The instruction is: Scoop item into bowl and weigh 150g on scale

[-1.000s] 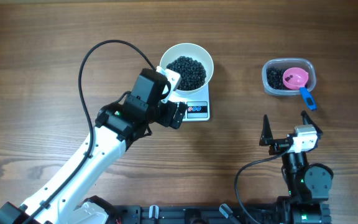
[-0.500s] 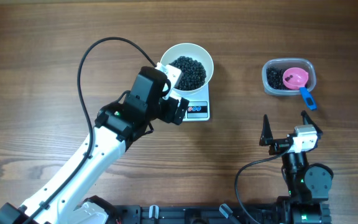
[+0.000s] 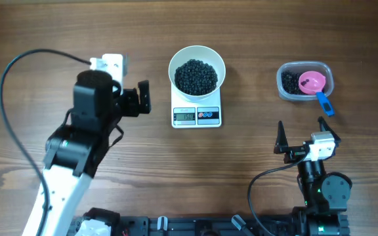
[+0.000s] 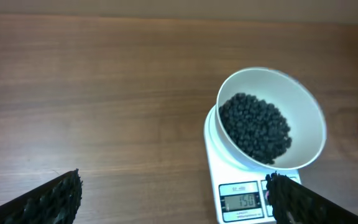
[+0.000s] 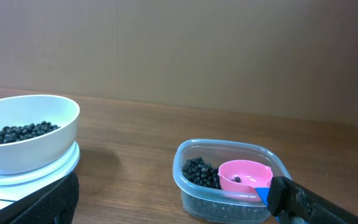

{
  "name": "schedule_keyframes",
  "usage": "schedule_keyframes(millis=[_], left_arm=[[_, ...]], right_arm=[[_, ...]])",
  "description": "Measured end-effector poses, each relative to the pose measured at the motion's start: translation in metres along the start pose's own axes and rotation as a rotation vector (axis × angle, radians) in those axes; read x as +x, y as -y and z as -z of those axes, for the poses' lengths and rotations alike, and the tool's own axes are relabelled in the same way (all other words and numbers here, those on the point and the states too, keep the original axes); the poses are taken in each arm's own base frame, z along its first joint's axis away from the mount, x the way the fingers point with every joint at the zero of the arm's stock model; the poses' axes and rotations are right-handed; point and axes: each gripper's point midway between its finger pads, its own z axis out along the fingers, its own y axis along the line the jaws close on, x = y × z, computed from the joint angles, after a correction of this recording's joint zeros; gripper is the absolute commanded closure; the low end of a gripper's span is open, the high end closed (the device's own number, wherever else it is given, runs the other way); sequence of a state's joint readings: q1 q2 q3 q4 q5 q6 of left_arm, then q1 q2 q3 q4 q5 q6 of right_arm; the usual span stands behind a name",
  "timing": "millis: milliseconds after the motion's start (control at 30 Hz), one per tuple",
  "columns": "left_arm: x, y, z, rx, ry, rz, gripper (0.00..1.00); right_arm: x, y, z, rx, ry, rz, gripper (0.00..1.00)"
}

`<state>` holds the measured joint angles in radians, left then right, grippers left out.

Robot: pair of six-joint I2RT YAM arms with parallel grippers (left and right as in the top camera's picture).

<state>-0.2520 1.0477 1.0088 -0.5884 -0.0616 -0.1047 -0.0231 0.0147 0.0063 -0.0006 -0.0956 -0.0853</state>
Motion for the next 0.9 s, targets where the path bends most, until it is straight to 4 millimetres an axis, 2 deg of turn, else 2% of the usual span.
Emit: schedule_keyframes(millis=[133, 333, 500, 600, 767, 900], left_arm=[[-0.004, -0.001, 0.035, 0.022, 0.094, 0.015, 0.00], [0.020, -0.034, 0.063, -0.031, 0.207, 0.076, 0.00], [0.034, -0.041, 0.088, -0.007, 0.314, 0.103, 0.00], [0.044, -0.037, 0.092, 0.025, 0.363, 0.094, 0.00], [0.056, -0.045, 0.085, 0.013, 0.465, 0.096, 0.00], [0.066, -0.044, 0.078, 0.033, 0.529, 0.083, 0.00]], right_arm=[[0.000, 0.000, 0.000, 0.000, 0.000, 0.000, 0.00], [0.000, 0.000, 0.000, 0.000, 0.001, 0.000, 0.00], [0.000, 0.000, 0.000, 0.000, 0.002, 0.001, 0.00], [0.000, 0.000, 0.000, 0.000, 0.002, 0.004, 0.00], [0.000, 0.000, 0.000, 0.000, 0.001, 0.007, 0.00], [0.000, 0.000, 0.000, 0.000, 0.001, 0.007, 0.00]])
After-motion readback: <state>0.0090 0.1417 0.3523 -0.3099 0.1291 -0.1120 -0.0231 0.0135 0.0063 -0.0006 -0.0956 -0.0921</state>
